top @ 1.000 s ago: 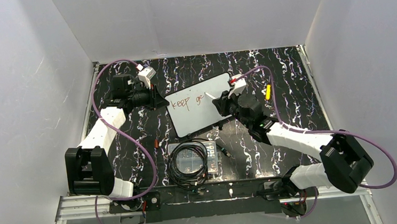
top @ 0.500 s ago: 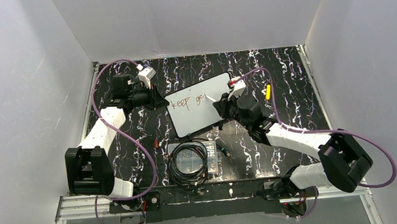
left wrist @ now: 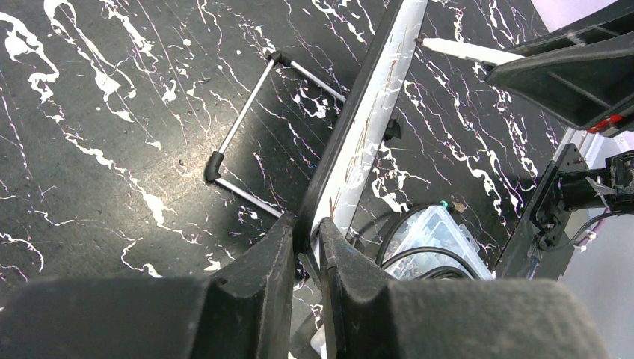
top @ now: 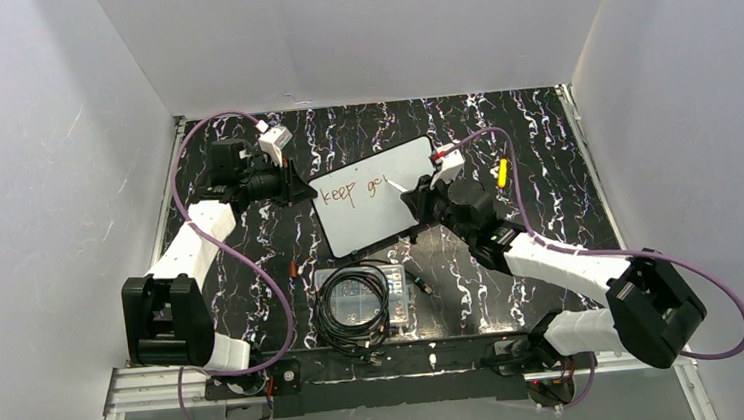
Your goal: Write a sentence on the whiteboard
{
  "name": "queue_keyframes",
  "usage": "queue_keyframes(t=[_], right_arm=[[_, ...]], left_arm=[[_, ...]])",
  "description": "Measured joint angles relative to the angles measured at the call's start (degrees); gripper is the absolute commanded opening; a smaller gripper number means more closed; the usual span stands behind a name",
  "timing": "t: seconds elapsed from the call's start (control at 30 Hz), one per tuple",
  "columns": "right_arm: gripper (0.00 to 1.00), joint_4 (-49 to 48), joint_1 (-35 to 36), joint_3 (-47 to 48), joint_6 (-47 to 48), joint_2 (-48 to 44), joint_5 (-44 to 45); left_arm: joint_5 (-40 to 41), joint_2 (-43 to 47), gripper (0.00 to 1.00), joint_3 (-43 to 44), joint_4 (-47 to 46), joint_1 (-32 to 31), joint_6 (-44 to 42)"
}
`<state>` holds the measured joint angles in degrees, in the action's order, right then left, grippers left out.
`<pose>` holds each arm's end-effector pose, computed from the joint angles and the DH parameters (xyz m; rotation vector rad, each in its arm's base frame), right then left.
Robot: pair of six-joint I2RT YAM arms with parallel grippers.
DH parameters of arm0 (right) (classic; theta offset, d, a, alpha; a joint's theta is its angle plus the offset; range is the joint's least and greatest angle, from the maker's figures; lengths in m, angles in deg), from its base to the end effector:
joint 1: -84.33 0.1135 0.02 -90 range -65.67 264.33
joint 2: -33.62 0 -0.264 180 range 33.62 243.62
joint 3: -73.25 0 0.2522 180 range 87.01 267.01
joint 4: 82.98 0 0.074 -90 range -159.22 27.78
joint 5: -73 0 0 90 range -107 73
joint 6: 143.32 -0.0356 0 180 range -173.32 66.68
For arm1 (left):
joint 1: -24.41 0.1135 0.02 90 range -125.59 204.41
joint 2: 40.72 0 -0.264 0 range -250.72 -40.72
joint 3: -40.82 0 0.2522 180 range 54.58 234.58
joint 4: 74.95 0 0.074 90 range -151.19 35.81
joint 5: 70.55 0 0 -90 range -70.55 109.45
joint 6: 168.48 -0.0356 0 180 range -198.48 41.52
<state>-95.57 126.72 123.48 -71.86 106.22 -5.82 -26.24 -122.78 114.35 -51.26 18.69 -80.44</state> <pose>0.2126 0.1848 0.2509 -0.2231 1.7635 0.6072 0.3125 -0.0569 0.2848 0.6007 1.9739 -0.8826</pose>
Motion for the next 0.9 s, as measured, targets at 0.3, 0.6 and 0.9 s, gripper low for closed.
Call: queue_keyframes(t=[0.3, 0.6, 0.9], right_arm=[[0.01, -1.2, 0.0, -0.3, 0.5, -2.7, -0.3], [0.01, -2.5, 0.0, -0.3, 0.8, 0.2, -0.4], [0.01, -4.1, 0.0, -0.3, 0.9, 0.2, 0.0]], left_arm=[[0.0, 0.0, 0.00, 0.0, 0.0, 0.0, 0.0], [0.0, 0.0, 0.00, 0.0, 0.0, 0.0, 0.0], [0.0, 0.0, 0.00, 0.0, 0.0, 0.0, 0.0]])
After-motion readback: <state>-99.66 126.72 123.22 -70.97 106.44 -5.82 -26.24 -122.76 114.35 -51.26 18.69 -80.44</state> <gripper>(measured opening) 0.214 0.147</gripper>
